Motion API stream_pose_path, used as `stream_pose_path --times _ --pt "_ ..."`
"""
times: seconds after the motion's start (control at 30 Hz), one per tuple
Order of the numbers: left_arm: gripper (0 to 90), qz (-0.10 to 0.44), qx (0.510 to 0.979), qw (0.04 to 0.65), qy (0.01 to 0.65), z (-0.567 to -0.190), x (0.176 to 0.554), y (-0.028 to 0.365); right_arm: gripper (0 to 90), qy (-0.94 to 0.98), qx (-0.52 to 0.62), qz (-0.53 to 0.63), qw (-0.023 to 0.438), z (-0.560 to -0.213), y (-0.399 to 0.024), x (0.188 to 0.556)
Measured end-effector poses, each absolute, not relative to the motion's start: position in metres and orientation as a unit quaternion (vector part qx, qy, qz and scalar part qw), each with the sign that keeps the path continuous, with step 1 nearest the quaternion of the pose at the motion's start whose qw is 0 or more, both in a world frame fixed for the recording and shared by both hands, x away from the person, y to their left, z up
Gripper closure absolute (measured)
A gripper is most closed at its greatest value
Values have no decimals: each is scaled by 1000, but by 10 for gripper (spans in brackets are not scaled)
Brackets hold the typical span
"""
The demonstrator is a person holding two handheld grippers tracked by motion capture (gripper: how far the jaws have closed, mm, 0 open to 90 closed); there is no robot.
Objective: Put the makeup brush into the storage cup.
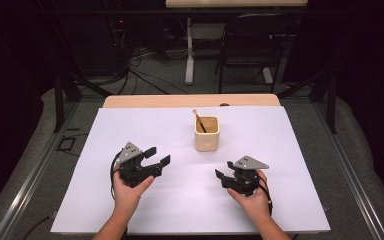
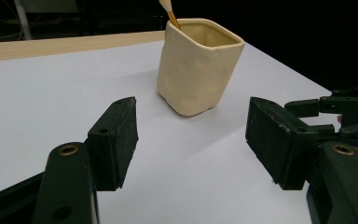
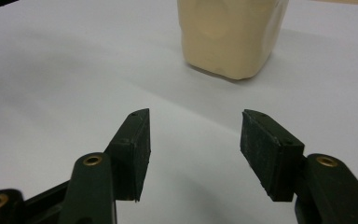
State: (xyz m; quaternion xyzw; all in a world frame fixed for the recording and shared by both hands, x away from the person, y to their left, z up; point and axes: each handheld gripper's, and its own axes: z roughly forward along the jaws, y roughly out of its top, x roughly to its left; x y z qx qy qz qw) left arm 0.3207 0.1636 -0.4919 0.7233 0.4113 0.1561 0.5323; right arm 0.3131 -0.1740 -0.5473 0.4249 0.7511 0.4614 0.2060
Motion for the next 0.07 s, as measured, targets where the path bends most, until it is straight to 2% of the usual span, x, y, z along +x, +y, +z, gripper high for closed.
stream_pose_path --times 0.07 --pt "346 156 721 534 412 -492 321 164 427 750 424 462 211 -547 -175 314"
